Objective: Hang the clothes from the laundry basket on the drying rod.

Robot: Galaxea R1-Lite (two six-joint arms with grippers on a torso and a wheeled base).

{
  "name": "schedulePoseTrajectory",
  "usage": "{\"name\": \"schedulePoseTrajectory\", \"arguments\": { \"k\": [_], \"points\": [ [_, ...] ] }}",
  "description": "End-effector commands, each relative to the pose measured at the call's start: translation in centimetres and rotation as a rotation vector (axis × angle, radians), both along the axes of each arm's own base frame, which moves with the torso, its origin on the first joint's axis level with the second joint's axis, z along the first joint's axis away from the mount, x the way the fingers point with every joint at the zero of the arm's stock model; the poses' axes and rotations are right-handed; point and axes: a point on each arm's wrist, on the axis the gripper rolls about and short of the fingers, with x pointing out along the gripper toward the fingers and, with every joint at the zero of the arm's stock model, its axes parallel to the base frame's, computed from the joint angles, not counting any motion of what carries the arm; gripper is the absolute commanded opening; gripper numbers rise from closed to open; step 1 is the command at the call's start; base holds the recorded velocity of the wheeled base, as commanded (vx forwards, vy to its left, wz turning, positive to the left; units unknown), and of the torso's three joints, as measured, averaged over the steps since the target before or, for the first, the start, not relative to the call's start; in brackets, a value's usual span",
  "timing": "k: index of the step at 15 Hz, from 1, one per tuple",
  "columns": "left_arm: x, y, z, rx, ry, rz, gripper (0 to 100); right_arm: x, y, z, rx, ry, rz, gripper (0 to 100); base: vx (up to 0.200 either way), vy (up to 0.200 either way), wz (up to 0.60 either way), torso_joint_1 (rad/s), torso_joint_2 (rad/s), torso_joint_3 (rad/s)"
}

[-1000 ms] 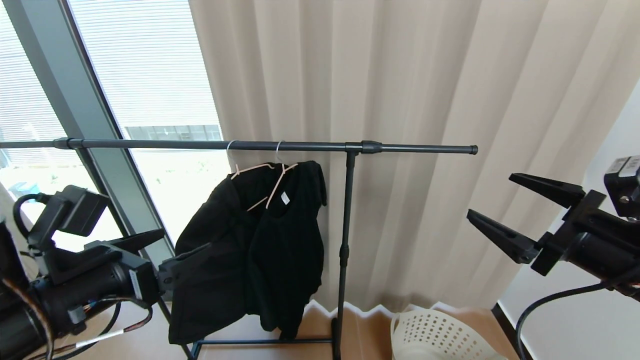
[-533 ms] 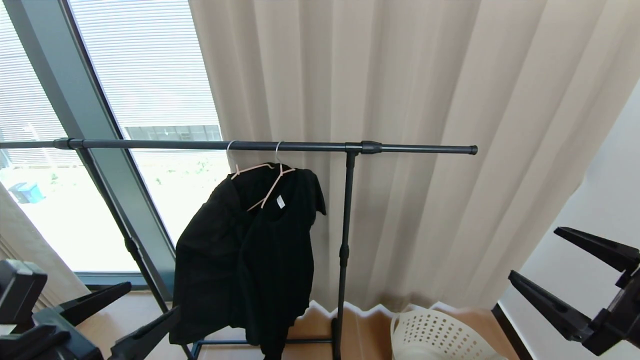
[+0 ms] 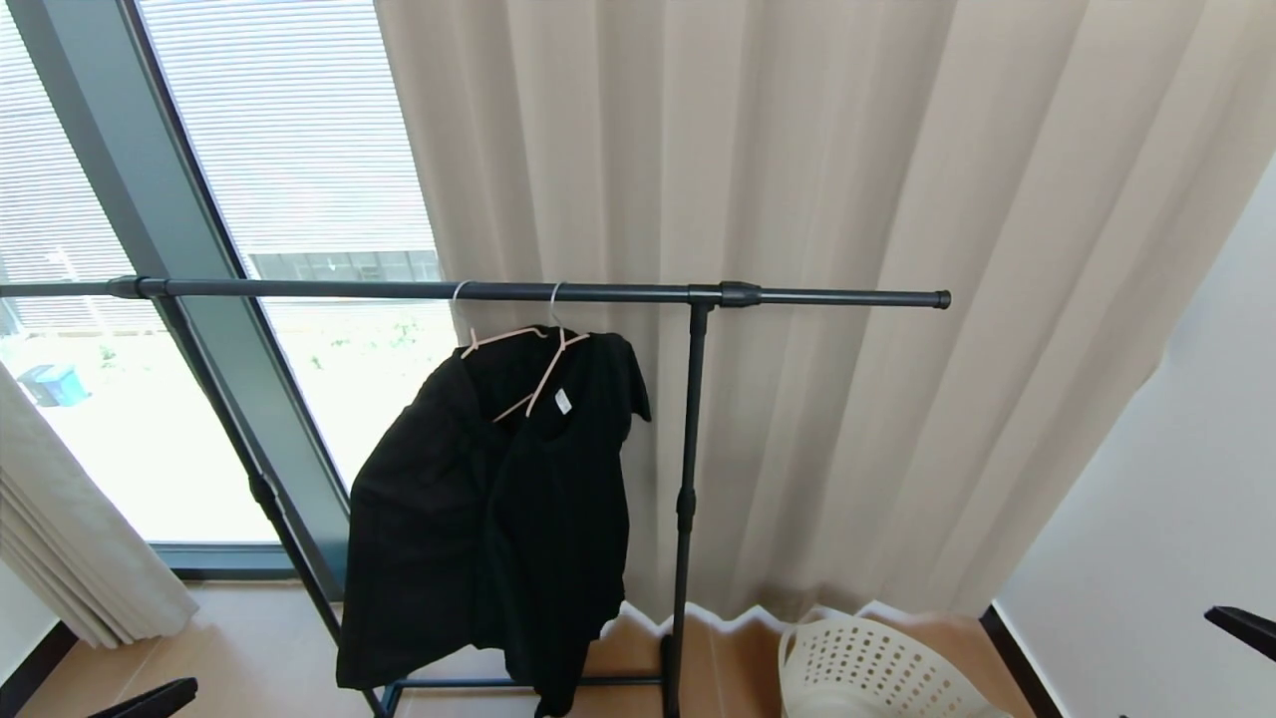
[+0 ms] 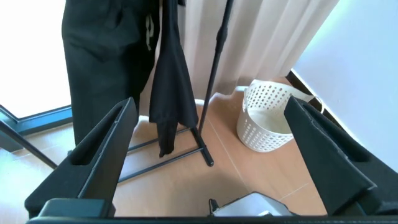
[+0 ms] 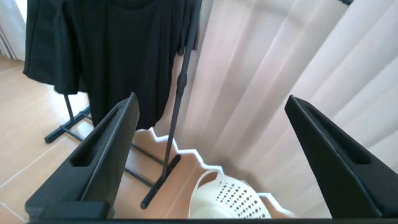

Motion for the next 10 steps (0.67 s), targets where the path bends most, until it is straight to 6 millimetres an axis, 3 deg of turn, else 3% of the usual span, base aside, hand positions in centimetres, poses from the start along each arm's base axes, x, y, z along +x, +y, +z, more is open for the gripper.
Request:
{"name": "schedulePoseTrajectory", "arguments": {
  "k": [1, 3, 10],
  "points": [
    [-2.6, 0.6, -0.8, -0.012, -0.064, -0.002, 100, -3.3, -0.8, -1.0, 0.019, -0.116, -0.054, 100, 0.0, 0.0, 0.0, 0.0, 0.0, 0.0],
    [-4.0, 1.0, -1.9, -0.013, -0.063, 0.0, 100, -4.3, -1.1, -2.0, 0.017, -0.113, -0.06, 100, 0.0, 0.0, 0.0, 0.0, 0.0, 0.0],
    [-4.0, 1.2, -2.0, 0.016, -0.063, 0.117, 100, -5.6, -1.4, -3.0, -0.024, -0.189, -0.121, 100, 0.0, 0.0, 0.0, 0.0, 0.0, 0.0]
  ]
}}
